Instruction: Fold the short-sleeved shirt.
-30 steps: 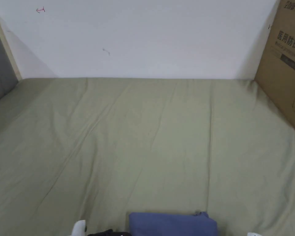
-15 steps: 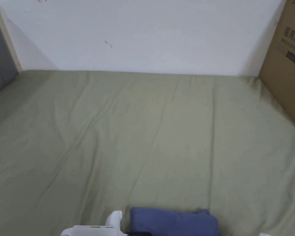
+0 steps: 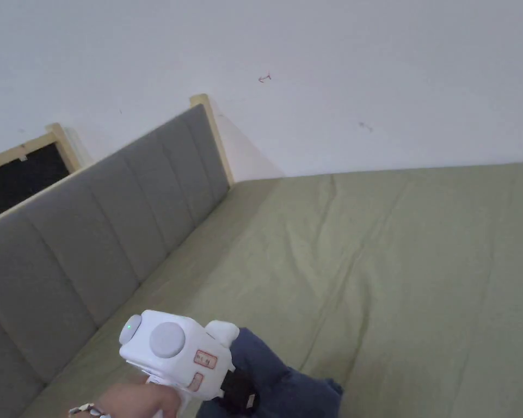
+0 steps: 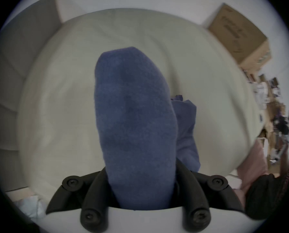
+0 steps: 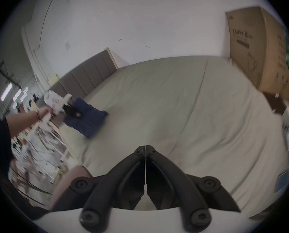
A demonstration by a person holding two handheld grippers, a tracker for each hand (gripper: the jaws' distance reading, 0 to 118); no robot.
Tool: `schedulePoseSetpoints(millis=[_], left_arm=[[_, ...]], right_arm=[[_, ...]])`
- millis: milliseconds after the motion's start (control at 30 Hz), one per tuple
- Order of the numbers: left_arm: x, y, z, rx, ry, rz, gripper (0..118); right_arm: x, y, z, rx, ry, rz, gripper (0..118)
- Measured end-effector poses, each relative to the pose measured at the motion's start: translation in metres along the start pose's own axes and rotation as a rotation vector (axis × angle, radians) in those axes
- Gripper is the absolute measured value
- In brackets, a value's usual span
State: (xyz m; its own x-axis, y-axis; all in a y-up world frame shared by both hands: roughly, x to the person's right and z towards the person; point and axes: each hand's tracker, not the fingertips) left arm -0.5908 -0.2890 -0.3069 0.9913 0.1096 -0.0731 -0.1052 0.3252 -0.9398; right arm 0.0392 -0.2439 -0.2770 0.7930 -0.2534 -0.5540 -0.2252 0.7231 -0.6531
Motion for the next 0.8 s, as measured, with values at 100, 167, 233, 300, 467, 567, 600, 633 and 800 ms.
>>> schedulePoseSetpoints(millis=[100, 167, 233, 300, 467, 567, 600, 633, 800], left_arm=[[-0.036, 0.001, 0.0, -0.051, 0.163, -0.075, 19], [-0.053, 0.001, -0.006, -0.083, 0.311, -0.125, 19], [-0.068, 0.0, -0.012, -0.101, 0.438, -0.145, 23], [-0.079, -0.002, -0.014, -0.092, 0.52, -0.16, 66], [-0.081, -0.011, 0.004, 0.01, 0.681, -0.241, 112], [-0.069, -0.015, 0.021, 0.084, 0.695, -0.214, 110], [-0.062, -0.017, 0.027, 0.122, 0.649, -0.213, 110], [-0.05, -0.019, 0.034, 0.161, 0.594, -0.206, 110], [0.022, -0.042, 0.043, 0.284, 0.284, -0.142, 92]], right_arm=[[-0.003, 0.009, 0.004, -0.015, -0.095, 0.096, 0], [-0.004, 0.018, 0.004, -0.018, -0.113, 0.088, 0], [-0.004, 0.023, 0.004, -0.012, -0.11, 0.051, 0], [-0.003, 0.027, 0.001, -0.008, -0.088, 0.007, 0], [-0.008, 0.029, -0.009, -0.012, -0.077, -0.006, 0], [-0.011, 0.027, -0.012, -0.018, -0.069, 0.016, 0], [-0.012, 0.027, -0.012, -0.019, -0.065, 0.021, 0], [-0.014, 0.027, -0.012, -0.017, -0.062, 0.027, 0], [-0.01, 0.024, -0.007, -0.001, -0.051, 0.038, 0]])
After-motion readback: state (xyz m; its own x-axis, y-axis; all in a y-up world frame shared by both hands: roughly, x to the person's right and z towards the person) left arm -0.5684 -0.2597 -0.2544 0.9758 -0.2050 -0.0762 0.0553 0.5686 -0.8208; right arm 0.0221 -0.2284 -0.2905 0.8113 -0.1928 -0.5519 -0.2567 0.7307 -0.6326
